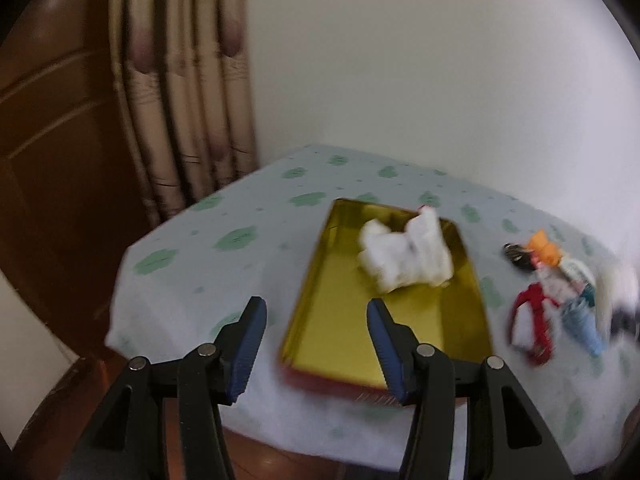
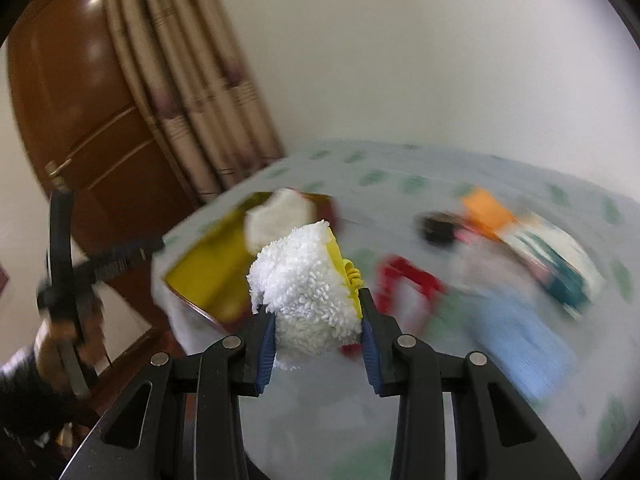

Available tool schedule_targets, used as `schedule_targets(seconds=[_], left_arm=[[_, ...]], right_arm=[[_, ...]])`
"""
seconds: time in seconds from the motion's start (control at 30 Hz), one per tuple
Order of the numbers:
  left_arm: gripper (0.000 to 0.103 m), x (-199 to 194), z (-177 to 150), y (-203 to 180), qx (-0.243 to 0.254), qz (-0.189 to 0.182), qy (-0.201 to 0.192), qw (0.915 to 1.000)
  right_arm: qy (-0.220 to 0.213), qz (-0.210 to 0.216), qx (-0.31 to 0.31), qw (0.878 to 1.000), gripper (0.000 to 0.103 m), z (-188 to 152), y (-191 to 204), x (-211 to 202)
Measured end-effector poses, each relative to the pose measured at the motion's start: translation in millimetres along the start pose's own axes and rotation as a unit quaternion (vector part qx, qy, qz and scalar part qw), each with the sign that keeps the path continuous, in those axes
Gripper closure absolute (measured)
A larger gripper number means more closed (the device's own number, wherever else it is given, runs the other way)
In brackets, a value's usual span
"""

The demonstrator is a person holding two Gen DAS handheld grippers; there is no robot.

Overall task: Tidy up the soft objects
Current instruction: 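Release the sock in the tin while the right drops the mitt there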

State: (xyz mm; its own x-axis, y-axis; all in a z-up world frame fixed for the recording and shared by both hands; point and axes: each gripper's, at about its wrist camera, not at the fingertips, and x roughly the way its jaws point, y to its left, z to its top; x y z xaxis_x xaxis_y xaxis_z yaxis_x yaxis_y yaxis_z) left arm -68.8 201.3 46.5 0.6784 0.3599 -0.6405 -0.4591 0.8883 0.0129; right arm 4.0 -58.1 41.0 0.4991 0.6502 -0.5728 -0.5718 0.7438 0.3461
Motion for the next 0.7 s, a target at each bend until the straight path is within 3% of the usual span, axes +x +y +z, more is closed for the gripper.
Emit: schedule_targets(seconds=[0.1, 0.2, 0.4, 0.7], left_arm=[[0.049, -4.6, -13.2, 6.0, 0.005, 0.007, 0.004, 1.0], [0.049, -6.6, -15.2, 15.0, -0.015, 0.0, 0.0, 0.9999], [0.049, -6.9, -10.7, 25.6, -0.03, -0.012, -0.007, 0.9994], [0.049, -5.2, -7.7, 29.3, -0.034, -0.034, -0.007, 0.9988]], right_arm=[[0.019, 0.033, -0.026, 0.999, 0.069, 31.6, 30.2, 42.8], [0.048, 0.039, -0.055, 0.997, 0.069, 55.1, 54.9, 91.0], [0.119, 0.011, -0.078, 0.99, 0.069, 80.9, 83.3, 184.4], [0.166, -0.035, -0.076, 0.982, 0.068, 86.5, 83.0, 257.3]])
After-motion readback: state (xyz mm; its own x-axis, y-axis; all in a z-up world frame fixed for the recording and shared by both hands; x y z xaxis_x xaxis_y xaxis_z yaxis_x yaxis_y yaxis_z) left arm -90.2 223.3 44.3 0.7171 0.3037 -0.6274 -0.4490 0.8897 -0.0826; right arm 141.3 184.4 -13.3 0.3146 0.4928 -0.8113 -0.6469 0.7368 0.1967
